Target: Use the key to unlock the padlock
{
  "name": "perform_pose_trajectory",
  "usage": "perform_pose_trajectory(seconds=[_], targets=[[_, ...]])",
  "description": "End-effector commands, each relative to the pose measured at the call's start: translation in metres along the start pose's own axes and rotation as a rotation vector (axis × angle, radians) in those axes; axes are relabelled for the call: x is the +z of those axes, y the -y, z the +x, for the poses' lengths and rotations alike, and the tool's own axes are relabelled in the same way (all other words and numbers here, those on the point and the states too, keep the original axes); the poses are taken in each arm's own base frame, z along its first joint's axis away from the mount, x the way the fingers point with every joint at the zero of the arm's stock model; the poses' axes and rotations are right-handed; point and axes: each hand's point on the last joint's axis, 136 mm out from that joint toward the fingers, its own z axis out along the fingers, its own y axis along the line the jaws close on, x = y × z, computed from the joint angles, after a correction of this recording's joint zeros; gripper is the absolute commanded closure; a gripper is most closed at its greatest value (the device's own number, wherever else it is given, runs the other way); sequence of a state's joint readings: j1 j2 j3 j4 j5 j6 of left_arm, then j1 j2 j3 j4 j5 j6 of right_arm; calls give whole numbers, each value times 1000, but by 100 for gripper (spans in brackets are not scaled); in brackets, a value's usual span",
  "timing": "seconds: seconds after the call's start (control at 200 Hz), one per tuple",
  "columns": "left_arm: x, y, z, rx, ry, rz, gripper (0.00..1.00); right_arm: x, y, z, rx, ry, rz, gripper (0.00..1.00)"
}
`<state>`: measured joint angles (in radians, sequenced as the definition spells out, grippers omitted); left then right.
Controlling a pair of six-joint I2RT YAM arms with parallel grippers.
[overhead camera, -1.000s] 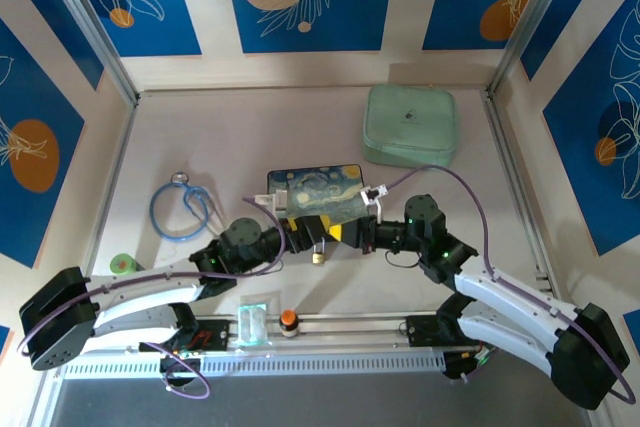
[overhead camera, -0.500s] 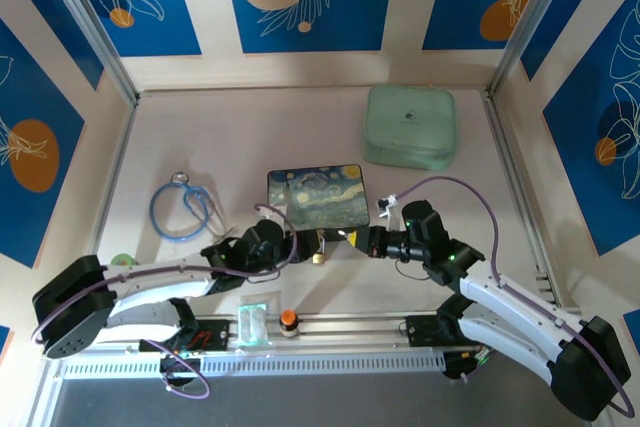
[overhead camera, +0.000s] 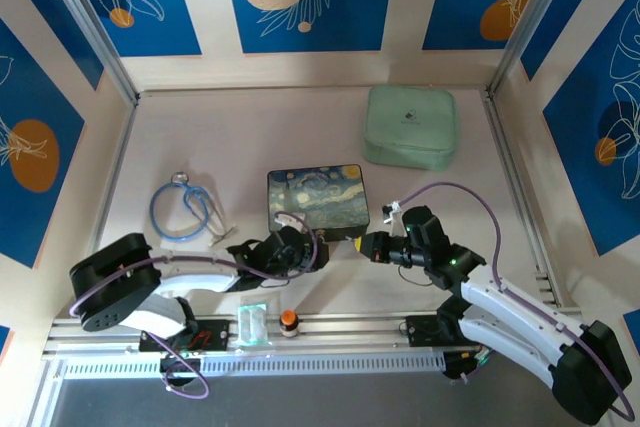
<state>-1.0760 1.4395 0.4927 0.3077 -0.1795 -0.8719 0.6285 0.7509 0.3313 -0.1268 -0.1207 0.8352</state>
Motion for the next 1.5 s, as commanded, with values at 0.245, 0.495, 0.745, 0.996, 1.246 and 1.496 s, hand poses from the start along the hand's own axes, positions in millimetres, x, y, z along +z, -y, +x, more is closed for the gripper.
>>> perform_pose_trajectory(seconds=[0.245, 0.495, 0.745, 0.996, 1.246, 1.496], targets=[[23, 17, 4, 16, 11, 36, 51, -1, 17, 9, 27, 3, 37, 100], [23, 14, 7, -1, 9, 18, 82, 2, 24, 13, 47, 3, 42, 100], [25, 14, 7, -18, 9, 18, 86, 7, 29, 18, 79, 0, 30, 100], [20, 20, 3, -114, 17, 42, 95, 12, 29, 21, 115, -4, 14, 100], [8, 37, -14, -347, 77, 154, 100, 26, 35, 30, 356, 6, -18, 100], [12, 39, -14, -584, 93, 264, 100, 36, 29, 43, 506, -63, -32, 100]])
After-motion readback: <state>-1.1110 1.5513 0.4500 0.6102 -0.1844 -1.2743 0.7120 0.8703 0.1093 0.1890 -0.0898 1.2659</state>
